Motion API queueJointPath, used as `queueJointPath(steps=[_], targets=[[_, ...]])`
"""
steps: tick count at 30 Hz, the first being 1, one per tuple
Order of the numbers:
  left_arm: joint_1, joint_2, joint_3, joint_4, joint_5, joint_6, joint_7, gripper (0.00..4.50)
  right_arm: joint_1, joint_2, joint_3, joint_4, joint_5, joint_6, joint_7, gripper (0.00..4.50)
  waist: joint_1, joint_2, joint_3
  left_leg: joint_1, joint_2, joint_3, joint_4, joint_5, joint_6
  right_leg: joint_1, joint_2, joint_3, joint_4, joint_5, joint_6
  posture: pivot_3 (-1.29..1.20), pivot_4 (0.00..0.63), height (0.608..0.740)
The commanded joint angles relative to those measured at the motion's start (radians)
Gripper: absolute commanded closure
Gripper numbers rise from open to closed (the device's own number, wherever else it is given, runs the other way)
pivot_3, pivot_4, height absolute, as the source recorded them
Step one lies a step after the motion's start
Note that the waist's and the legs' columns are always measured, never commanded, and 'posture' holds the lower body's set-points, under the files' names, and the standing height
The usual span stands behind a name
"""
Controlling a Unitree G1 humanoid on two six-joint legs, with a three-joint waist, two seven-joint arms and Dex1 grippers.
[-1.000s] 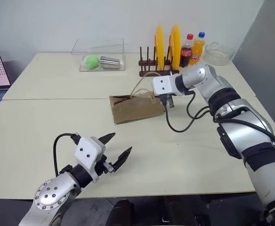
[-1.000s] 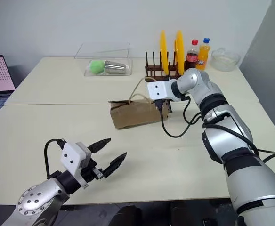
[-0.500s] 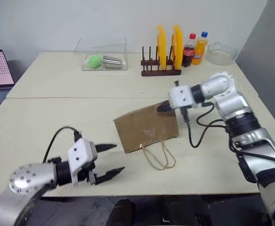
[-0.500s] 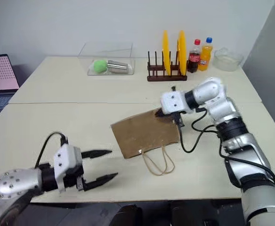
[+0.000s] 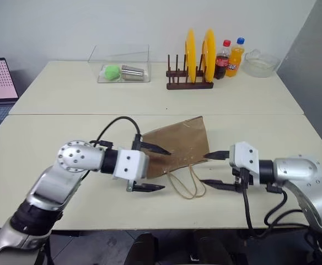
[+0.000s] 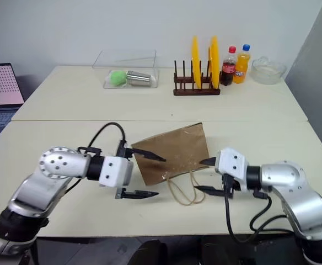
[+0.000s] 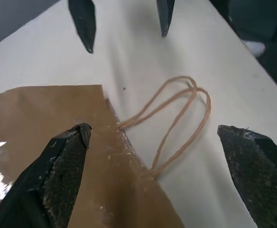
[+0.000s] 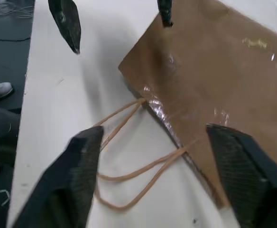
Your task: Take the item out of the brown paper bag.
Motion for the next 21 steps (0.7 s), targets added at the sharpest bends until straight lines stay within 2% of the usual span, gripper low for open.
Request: queueJointPath(steps=[1, 5, 10, 19, 21], targets=[[-0.054, -0.042, -0.062, 0.065, 0.078, -0.126, -0.019, 0.0, 0.05, -0.012, -0.037, -0.108, 0.035, 0.057, -0.074, 0.29, 0.002, 0.0, 0.0, 0.0, 0.0, 0.0, 0.0, 0.0, 0.0, 0.0, 0.0, 0.0, 0.0, 0.0, 0.0, 0.0, 0.15, 0.74], [-0.108, -0.142, -0.143, 0.208, 0.188, -0.262, 0.019, 0.0, 0.115, 0.005, -0.062, -0.188, 0.073, 0.127, -0.162, 0.29, 0.004, -0.001, 0.0, -0.001, -0.001, -0.001, 0.001, 0.0, 0.0, 0.0, 0.0, -0.001, 0.0, 0.0, 0.001, 0.0, 0.15, 0.74], [-0.146, -0.212, -0.191, 0.348, 0.276, -0.416, 0.062, 0.0, 0.166, -0.014, -0.088, -0.247, 0.114, 0.17, -0.215, 0.29, 0.002, -0.001, 0.0, -0.001, -0.001, -0.001, 0.001, 0.0, 0.0, 0.0, 0.0, -0.001, 0.0, 0.0, 0.002, 0.0, 0.15, 0.74], [-0.192, -0.314, -0.24, 0.492, 0.338, -0.542, 0.113, 0.0, 0.234, -0.031, -0.118, -0.296, 0.16, 0.194, -0.286, 0.29, 0.003, -0.001, -0.001, -0.001, -0.001, -0.001, 0.001, 0.0, 0.0, 0.001, 0.0, -0.001, -0.001, 0.0, 0.003, 0.0, 0.15, 0.74], [-0.197, -0.33, -0.243, 0.505, 0.333, -0.536, 0.114, 0.56, 0.245, -0.035, -0.118, -0.3, 0.17, 0.193, -0.296, 0.25, 0.003, -0.001, -0.001, -0.001, -0.001, -0.001, 0.001, 0.0, 0.0, 0.001, 0.0, -0.001, -0.001, 0.0, 0.003, 0.0, 0.15, 0.74]])
